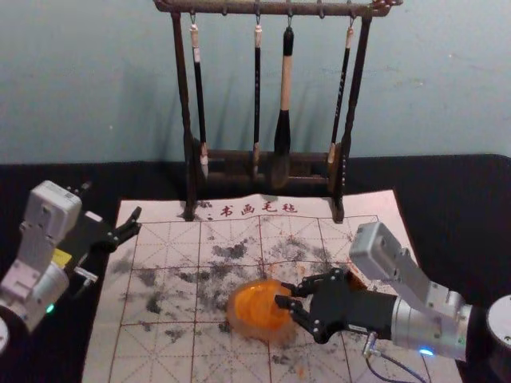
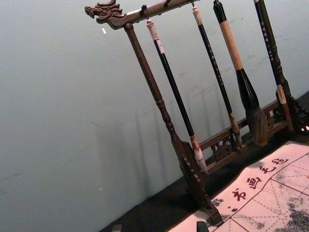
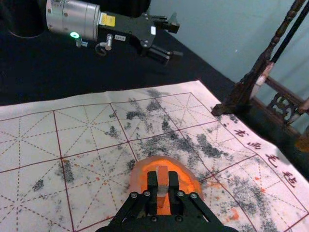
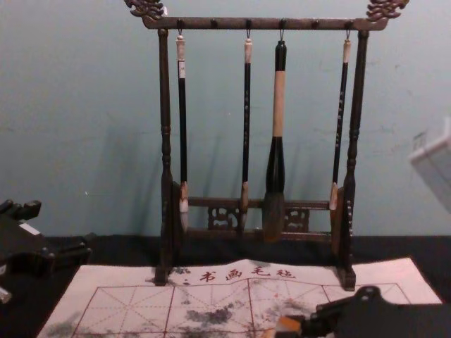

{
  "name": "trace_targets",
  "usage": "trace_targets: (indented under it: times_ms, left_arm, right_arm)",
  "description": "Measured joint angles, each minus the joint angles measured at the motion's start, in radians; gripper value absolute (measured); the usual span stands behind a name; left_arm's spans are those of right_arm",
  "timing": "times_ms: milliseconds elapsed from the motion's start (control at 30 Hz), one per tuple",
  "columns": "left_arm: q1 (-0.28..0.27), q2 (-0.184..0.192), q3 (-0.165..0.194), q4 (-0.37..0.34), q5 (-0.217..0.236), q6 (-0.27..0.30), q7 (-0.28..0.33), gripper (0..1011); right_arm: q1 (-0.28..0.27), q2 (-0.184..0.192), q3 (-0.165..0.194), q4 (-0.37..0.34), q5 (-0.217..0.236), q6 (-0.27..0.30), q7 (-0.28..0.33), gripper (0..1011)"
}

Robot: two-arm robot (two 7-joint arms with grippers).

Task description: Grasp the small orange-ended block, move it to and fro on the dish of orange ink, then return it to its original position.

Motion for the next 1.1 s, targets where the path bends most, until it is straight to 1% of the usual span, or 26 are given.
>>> trace_targets:
  times_ms: [367,1100]
  left_arm:
    - [0.0,0.0,0.0,0.0,0.0,0.0,0.0,1001]
    - [0.0,0.0,0.0,0.0,0.0,0.0,0.0,1002]
  right_arm:
    - [0.021,-0.009,-0.025,0.008,-0.018,0.025,0.01,104]
    - [0.045,-0.025,-0.056,0.026,-0.033,0.031,0.023,104]
